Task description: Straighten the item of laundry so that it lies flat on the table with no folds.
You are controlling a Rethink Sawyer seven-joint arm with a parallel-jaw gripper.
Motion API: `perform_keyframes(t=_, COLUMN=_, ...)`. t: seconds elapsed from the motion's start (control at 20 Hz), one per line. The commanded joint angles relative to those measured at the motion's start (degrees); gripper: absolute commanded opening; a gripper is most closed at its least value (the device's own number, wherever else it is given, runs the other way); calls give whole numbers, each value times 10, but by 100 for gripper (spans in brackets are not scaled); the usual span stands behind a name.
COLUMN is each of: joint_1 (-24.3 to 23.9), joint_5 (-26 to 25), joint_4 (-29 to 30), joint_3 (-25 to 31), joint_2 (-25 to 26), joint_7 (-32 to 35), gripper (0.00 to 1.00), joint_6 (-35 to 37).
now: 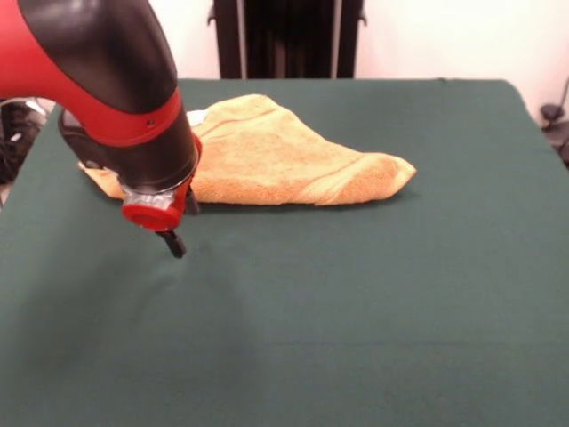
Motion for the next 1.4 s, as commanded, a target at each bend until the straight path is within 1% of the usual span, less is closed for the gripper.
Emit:
perform_keyframes(t=0.05, joint_1=-2, joint_5=-1, joint_4=9, joint_3=18, joint_2=-10, joint_7=-160, gripper=100, joint_6=67)
perform_keyframes(t=0.1, joint_1=-1, joint_5=-1, joint_4=15, joint_3=16, joint_2=-11, joint_7=-153, gripper=100, joint_6=69)
perform_keyframes(t=0.25, joint_1=5, joint_5=-8, joint_4=8, joint_3=8, joint_2=-8, joint_7=-147, gripper=100, joint_6=88)
perform_keyframes(t=0.45, joint_1=9, joint_5=-18, joint_4=-1, joint_3=3, joint_2=-2, joint_7=-158, gripper=100, joint_6=121)
perform_keyframes(t=0.75, joint_1=6, joint_5=-17, joint_4=12, joint_3=7, joint_2=-3, joint_7=-153, gripper=100, joint_6=138)
perform_keyframes(t=0.95, joint_1=-2, joint_5=-22, joint_4=30, joint_3=4, joint_2=-5, joint_7=-148, gripper=100, joint_6=133)
perform_keyframes(t=1.1, joint_1=-1, joint_5=-24, joint_4=22, joint_3=5, joint_2=-2, joint_7=-148, gripper=100, joint_6=138)
perform_keyframes(t=1.2, joint_1=-2, joint_5=-32, joint_4=31, joint_3=1, joint_2=0, joint_7=-145, gripper=100, joint_6=119)
perform_keyframes(t=1.4, joint_1=1, joint_5=-60, joint_4=50, joint_3=-18, joint_2=0, joint_7=-113, gripper=100, joint_6=72)
